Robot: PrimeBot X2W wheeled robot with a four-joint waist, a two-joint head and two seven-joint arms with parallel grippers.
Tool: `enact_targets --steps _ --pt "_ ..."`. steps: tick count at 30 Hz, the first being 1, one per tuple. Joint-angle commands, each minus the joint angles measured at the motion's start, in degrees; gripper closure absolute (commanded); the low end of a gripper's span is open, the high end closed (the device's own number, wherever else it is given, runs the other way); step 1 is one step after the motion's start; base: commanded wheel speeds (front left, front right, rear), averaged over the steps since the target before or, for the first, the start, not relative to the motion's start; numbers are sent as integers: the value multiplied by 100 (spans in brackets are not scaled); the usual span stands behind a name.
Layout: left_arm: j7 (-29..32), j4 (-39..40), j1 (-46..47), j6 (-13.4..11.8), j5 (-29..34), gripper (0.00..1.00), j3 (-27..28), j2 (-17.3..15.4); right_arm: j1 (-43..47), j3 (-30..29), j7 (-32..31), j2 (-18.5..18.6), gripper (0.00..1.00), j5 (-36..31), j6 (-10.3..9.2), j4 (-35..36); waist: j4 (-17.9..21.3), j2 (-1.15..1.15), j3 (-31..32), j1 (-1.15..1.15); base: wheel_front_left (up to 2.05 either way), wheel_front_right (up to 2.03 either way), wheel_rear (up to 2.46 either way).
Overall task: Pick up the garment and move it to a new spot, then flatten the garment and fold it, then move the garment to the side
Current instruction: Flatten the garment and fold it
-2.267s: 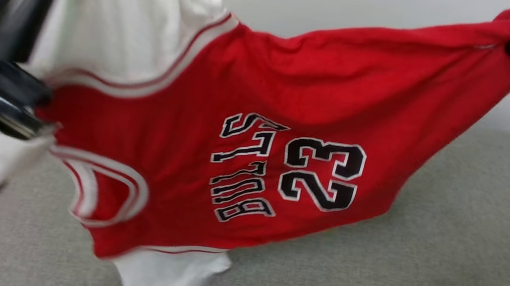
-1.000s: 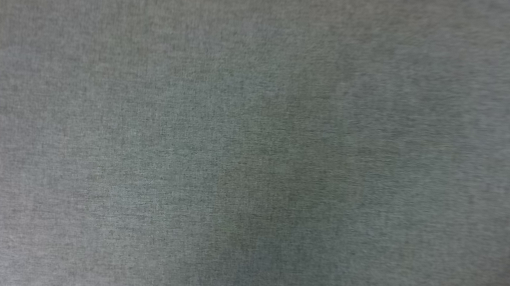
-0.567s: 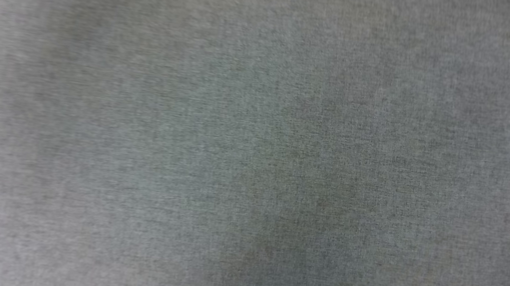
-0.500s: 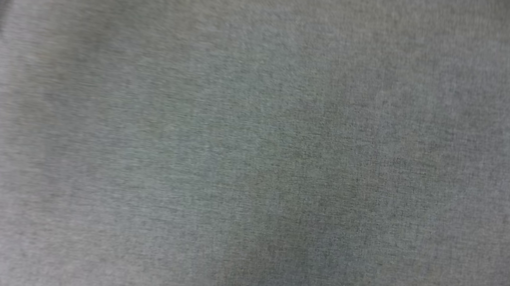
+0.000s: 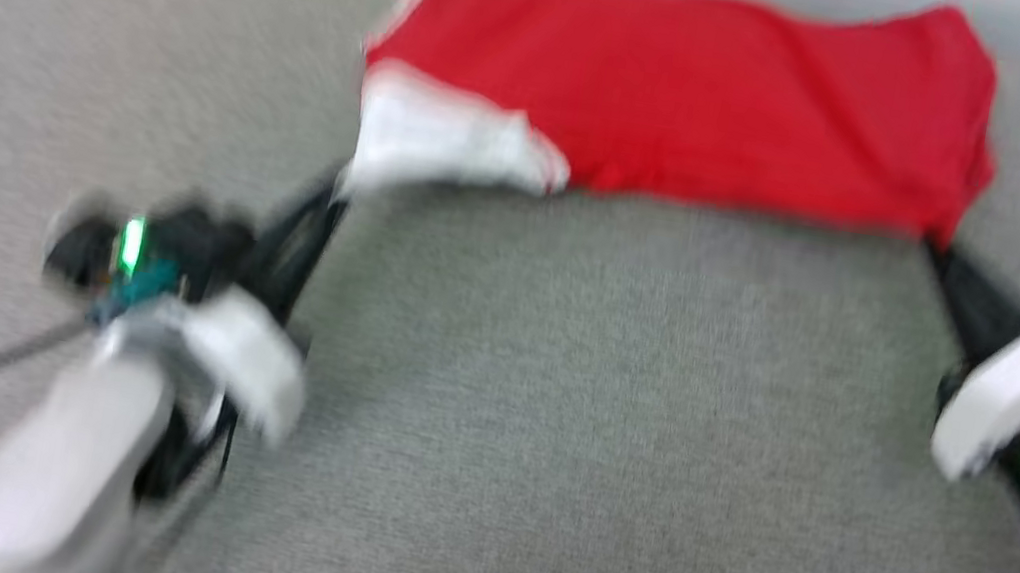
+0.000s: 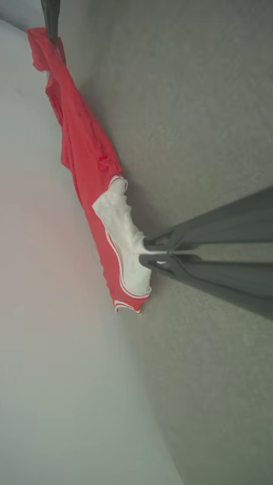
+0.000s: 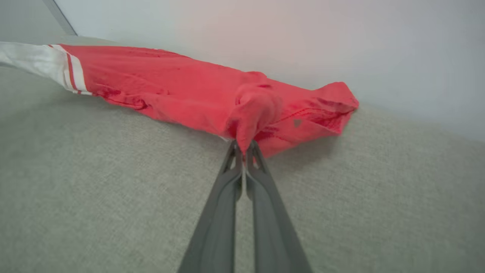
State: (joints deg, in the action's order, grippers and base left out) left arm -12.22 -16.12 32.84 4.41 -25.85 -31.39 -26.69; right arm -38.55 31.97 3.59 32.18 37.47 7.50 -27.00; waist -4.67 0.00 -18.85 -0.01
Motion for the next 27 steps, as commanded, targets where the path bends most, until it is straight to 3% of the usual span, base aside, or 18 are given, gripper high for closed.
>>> enact_targets --steps 1,7,15,27 --pt "271 144 -570 -36 -252 100 -30 -140 375 130 50 101 100 133 -2 110 -160 0 610 1 0 0 0" --pt "994 1189 -2028 -327 -731 100 36 -803 1315 281 29 353 100 574 -3 279 -193 0 1135 1 0 0 0" --pt "1709 2439 -3545 -781 -1300 100 -14 -1306 2419 324 -199 618 100 1362 -2 741 -109 0 1629 1 0 0 0" --pt "2511 3337 -4920 -868 -2390 100 -95 -1878 3869 70 -545 1173 100 1835 -2 1686 70 0 1851 1 0 0 0"
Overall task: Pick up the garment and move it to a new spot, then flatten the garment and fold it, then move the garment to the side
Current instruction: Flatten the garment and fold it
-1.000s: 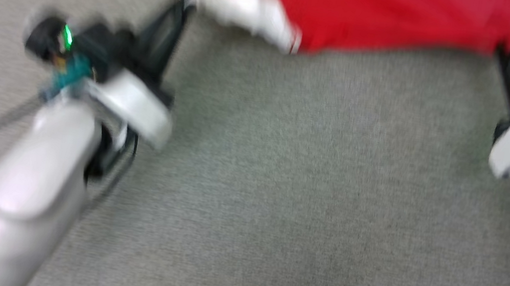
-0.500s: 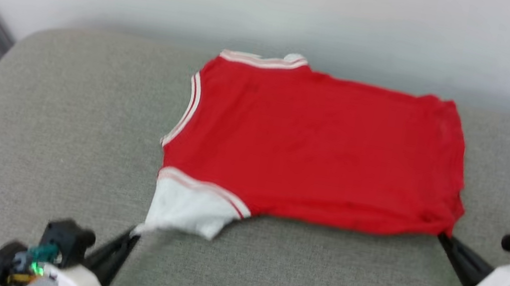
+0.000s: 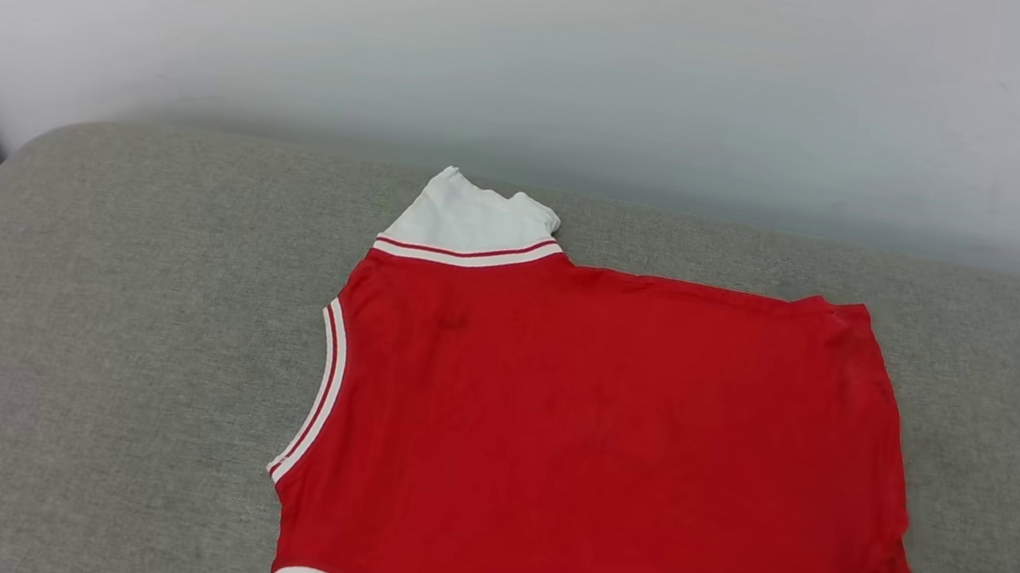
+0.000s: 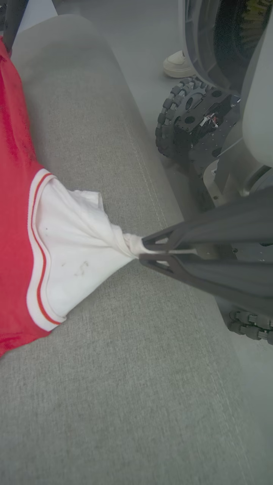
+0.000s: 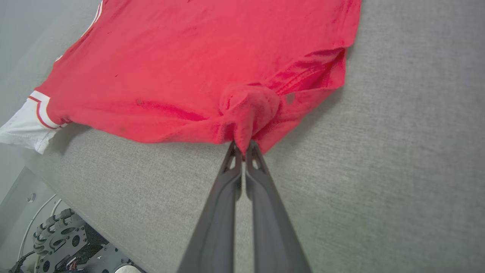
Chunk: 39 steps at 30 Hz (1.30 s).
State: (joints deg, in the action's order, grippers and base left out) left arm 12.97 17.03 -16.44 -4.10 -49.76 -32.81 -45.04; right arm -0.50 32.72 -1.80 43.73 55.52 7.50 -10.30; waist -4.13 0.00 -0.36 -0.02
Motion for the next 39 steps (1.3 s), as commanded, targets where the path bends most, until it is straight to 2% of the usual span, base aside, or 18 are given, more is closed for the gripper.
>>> enact_targets --steps 1,9,17,20,29,33,39 --pt "-4 75 -47 -28 -58 100 60 -57 168 -55 -32 45 100 34 -2 85 29 0 0 2 0 0 0" --pt "-310 421 184 175 91 100 218 -139 579 -585 -241 -38 100 18 -2 512 103 0 -76 2 0 0 0" --pt "-636 446 933 198 150 100 682 -13 151 -1053 -727 -211 100 -6 -2 909 178 0 -455 2 0 0 0" --pt "-713 333 1320 287 238 100 745 72 -20 -1222 -1011 -331 100 -72 -2 847 184 0 -677 2 0 0 0" --pt "-596 -417 2672 590 594 100 647 329 -751 -1601 -1798 -777 100 -631 -2 571 216 0 -1336 2 0 0 0" --pt "-587 -892 3197 713 527 100 641 554 -1059 -1684 -2040 -972 100 -831 -2 475 246 0 -1554 2 0 0 0" --pt "-653 -1768 3762 900 622 100 542 721 -1433 -1735 -2325 -1172 100 -1099 -2 312 295 0 -1706 2 0 0 0"
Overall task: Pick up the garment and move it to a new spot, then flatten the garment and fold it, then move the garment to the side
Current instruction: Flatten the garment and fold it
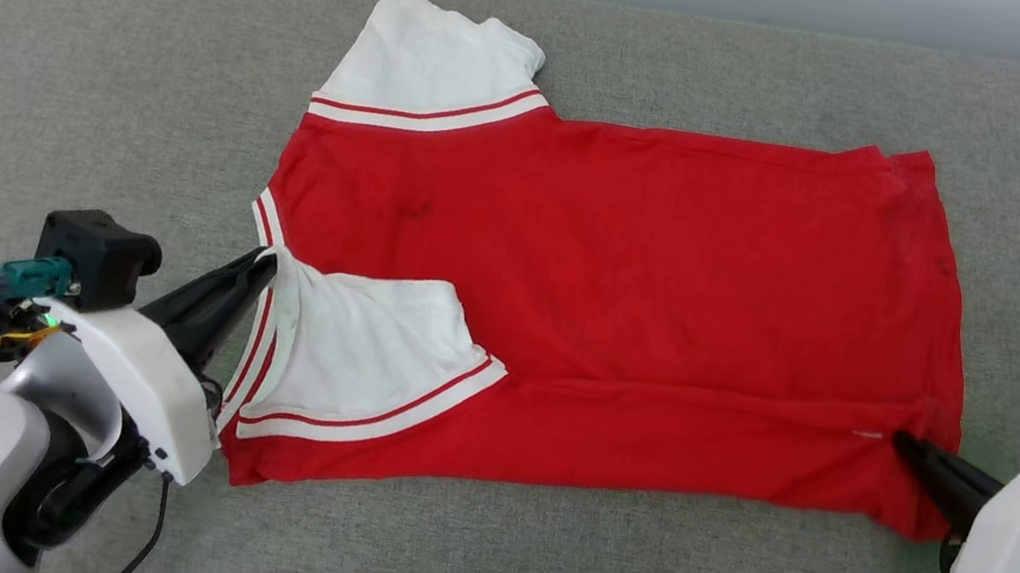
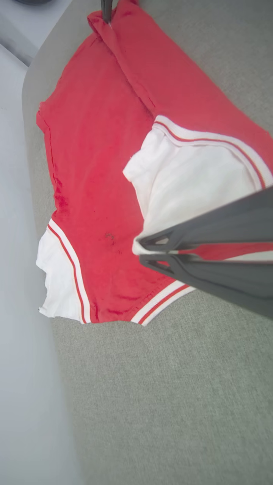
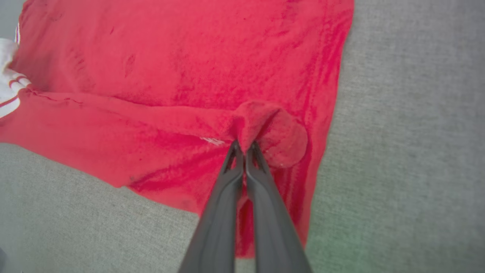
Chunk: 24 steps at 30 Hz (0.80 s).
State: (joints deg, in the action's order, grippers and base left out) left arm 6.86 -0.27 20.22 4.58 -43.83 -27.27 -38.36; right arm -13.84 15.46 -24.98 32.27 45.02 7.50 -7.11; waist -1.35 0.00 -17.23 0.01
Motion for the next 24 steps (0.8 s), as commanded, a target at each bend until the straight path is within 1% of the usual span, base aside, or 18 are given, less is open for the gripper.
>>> enact_targets --steps 1,5,8,9,10,11,14,18,21,24 --pt "-66 -148 159 51 35 100 -45 74 -165 -25 -48 -48 100 -81 -2 -50 25 0 -30 -1 0 0 0" --pt "-162 -642 369 96 122 100 -156 234 -360 -1 -185 -131 100 -311 -2 -232 25 0 -52 -1 0 0 0" --pt "-223 -991 490 105 300 100 -297 317 -438 46 -281 -198 100 -423 -3 -371 15 0 -43 -1 0 0 0" --pt "-196 -1110 476 111 302 82 -344 372 -454 39 -303 -224 64 -482 -3 -419 12 0 -29 -1 0 0 0" --pt "-167 -1236 470 118 317 34 -389 393 -475 22 -326 -244 0 -559 -3 -473 9 0 -9 -1 0 0 0" --pt "-231 -1300 501 115 391 0 -412 386 -507 7 -286 -276 0 -647 -3 -492 4 0 12 -1 0 0 0" --pt "-385 -1530 472 40 442 0 -436 468 -504 62 -311 -318 0 -802 -2 -474 -14 0 110 -1 0 0 0" --pt "-513 -1605 305 -65 496 0 -468 508 -368 174 -369 -173 0 -1082 -3 -307 -47 0 288 -1 0 0 0" --pt "-516 -1467 133 -214 518 0 -472 479 -192 94 -515 -159 0 -1148 -2 -129 -63 0 445 -1 0 0 0" --pt "-294 -1180 -150 -328 547 0 -598 380 35 -100 -749 -182 0 -1235 -3 130 -80 0 568 -1 0 0 0"
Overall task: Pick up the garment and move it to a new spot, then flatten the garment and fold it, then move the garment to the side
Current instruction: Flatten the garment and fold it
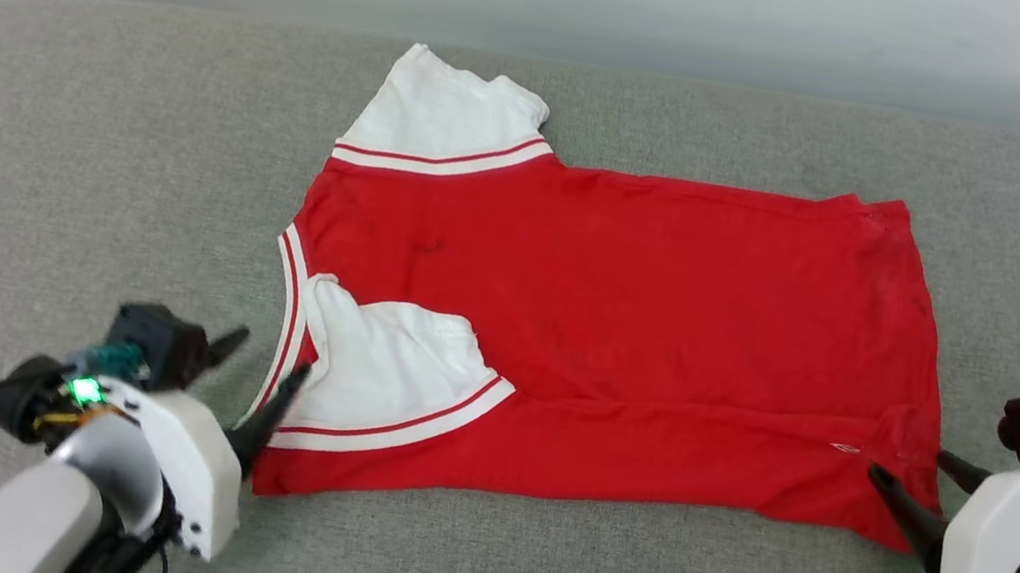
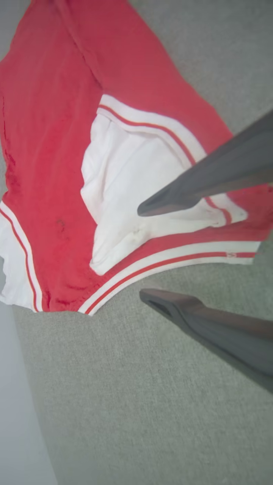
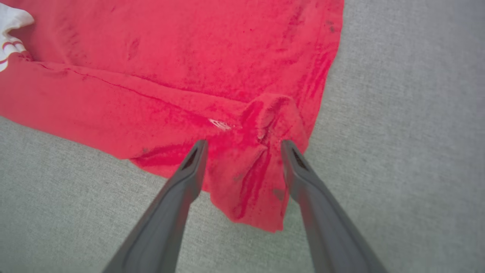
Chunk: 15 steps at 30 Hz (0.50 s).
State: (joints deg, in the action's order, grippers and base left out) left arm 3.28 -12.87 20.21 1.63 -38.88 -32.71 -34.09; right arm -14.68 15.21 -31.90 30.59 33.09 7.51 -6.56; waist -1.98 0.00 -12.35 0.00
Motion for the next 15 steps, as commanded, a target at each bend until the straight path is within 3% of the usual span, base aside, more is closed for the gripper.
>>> enact_targets --steps 1,9,15 --pt "150 208 -241 -91 30 0 -96 -61 217 -166 -150 -46 0 -81 -4 155 -20 0 108 0 0 0 0" --pt "1005 891 -787 -476 -85 0 -308 -329 833 -833 -714 -356 0 -569 -3 894 15 0 82 0 0 0 0" --pt "1322 981 -838 -996 169 0 -317 -468 1109 -1165 -1003 -591 0 -775 -3 1560 131 0 -152 0 0 0 0"
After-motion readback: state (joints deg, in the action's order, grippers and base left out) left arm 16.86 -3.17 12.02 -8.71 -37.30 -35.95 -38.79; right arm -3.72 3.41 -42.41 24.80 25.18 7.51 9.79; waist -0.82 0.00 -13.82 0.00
